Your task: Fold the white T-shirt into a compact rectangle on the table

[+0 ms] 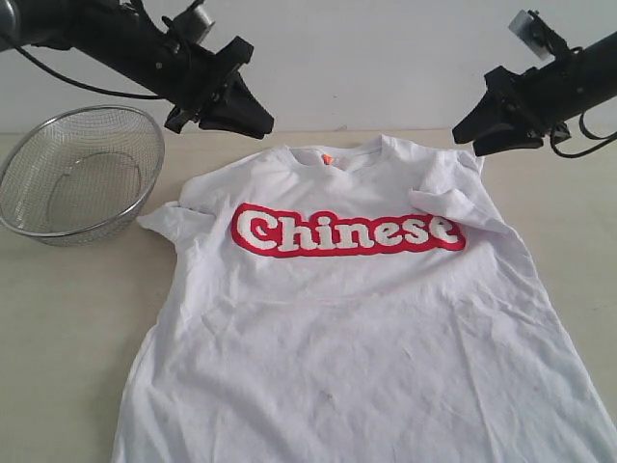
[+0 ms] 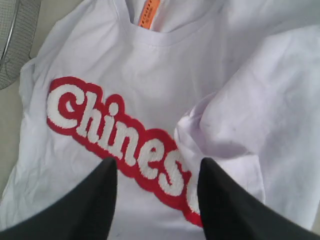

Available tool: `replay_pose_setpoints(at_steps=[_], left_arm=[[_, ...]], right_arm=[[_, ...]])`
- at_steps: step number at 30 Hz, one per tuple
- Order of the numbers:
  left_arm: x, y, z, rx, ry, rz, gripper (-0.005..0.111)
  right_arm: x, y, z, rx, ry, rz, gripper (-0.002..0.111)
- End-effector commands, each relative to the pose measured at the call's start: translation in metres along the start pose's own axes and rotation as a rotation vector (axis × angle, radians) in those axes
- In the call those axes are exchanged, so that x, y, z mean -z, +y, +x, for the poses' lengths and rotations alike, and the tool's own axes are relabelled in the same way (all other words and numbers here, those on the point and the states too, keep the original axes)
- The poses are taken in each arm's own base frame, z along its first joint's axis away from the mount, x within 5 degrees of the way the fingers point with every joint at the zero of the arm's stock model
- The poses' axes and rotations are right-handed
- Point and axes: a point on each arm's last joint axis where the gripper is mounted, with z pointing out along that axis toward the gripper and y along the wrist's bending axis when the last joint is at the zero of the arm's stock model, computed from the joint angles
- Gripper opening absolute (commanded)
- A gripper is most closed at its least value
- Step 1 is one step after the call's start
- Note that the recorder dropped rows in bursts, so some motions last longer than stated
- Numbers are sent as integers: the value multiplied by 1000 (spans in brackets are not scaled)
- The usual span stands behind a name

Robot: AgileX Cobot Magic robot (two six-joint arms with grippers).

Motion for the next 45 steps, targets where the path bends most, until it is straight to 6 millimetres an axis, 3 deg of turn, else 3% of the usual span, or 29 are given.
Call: replay_pose_setpoints(at_steps=[1, 8, 11, 16, 20, 31, 38, 45], left_arm=[[19, -23, 13, -42, -9, 33, 13], [30, -39, 48, -74, 19, 73, 13], [31, -42, 63, -79, 5, 84, 13], [25, -39, 86, -54, 2, 134, 13], [23, -40, 98, -48, -2, 166, 13], [25, -42, 99, -52, -2, 169, 13], [25, -43, 99, -51, 4, 174, 13], [25, -42, 100, -54, 9, 169, 13]], right_arm=[[17, 18, 8, -4, -11, 11, 44], [41, 52, 25, 46, -26, 61, 44], [40, 58, 25, 96, -17, 137, 44], [17, 53, 24, 207, 48, 339, 44], [-9, 51, 23, 272, 71, 356, 44], [-49, 7, 27, 283, 87, 388, 44], [-60, 0, 18, 279, 68, 357, 44], [-69, -3, 23, 265, 95, 311, 44]])
